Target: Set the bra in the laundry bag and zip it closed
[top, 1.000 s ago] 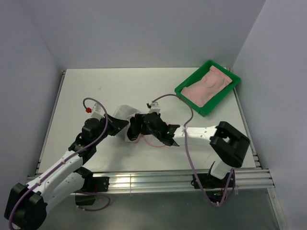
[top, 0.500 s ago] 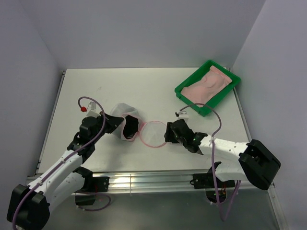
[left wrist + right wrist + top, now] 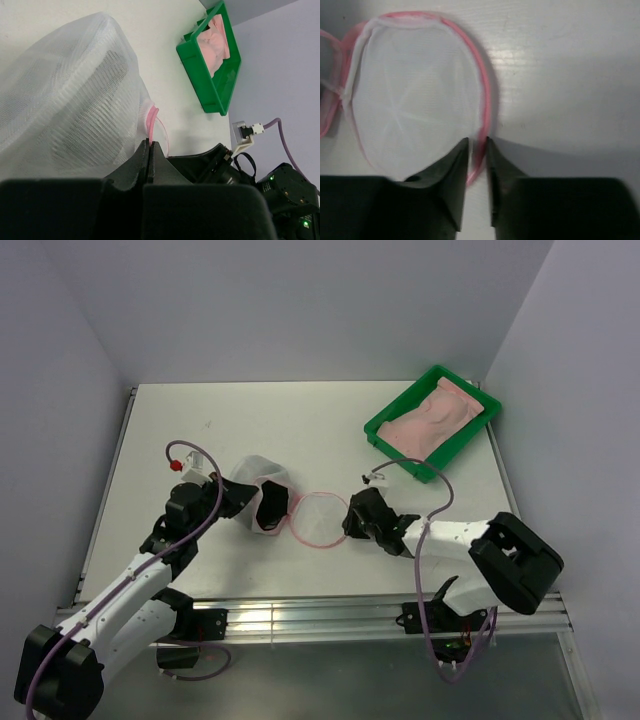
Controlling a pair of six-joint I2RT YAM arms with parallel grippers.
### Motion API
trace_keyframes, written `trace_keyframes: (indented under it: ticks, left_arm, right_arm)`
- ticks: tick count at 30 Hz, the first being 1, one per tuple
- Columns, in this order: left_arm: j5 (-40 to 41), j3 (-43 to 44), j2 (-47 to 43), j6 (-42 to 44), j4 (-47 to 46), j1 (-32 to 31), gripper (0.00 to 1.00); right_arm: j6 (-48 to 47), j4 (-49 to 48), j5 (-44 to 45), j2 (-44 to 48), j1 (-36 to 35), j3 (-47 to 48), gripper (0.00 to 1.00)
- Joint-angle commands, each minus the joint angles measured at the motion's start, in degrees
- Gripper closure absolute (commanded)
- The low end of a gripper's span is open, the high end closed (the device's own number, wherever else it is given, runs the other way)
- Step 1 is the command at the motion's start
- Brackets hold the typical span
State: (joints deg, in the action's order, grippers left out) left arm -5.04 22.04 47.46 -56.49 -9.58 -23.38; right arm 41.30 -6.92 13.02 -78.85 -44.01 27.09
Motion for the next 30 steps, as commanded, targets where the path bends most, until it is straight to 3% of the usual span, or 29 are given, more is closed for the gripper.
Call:
trace_keyframes:
  ticks: [1,2,3,6,10,14,20,24,30]
  left_arm:
    - [-1.03,1.78,-0.18,2.0,-2.19,0.17,1.0]
    - [-0.94,1.86,-0.18,2.08,-2.28,0.17,1.0]
    - [-0.94,1.95,-0.09,2.17,-2.28,0.17,1.0]
    - [-0.15,3.35,-0.53,2.78,-1.32,0.17,1.0]
    - [2.83,5.9,-2.2,4.19,2.37,0.17,1.0]
    - [3.81,8.28,-3.34,4.9,4.92,0.17,1.0]
    - [2.93,7.84,-3.52,4.19,5.89,0.17,1.0]
    - [5.12,9.33,-4.48,5.07,7.39,0.26,1.0]
    - [10.12,10.56,-0.01,4.11,4.84,0.52,1.0]
  right_arm:
    - [3.0,-6.08,-4.75,-3.59,1.2,0.24,0.77]
    - [3.43,-7.22,-5.02,-3.59,1.99,-0.45,0.84]
    - [4.05,-8.19,-4.84,-3.07,2.26,-0.81,1.0]
    - [1.78,-7.86,-1.25,5.69,1.83,-2.04,1.0]
    - [-5.6,10.57,4.64,24.15,-1.25,4.0,1.0]
    - [-10.62,26.76,6.05,32.97,-5.46,22.54,1.0]
    - [-14.23,29.86,6.06,21.73,-6.88,32.58,1.0]
    - [-14.49,21.87,1.58,22.08,-6.36,32.05,1.0]
    - [-16.43,17.56,-5.53,8.29,-3.63,40.57,1.0]
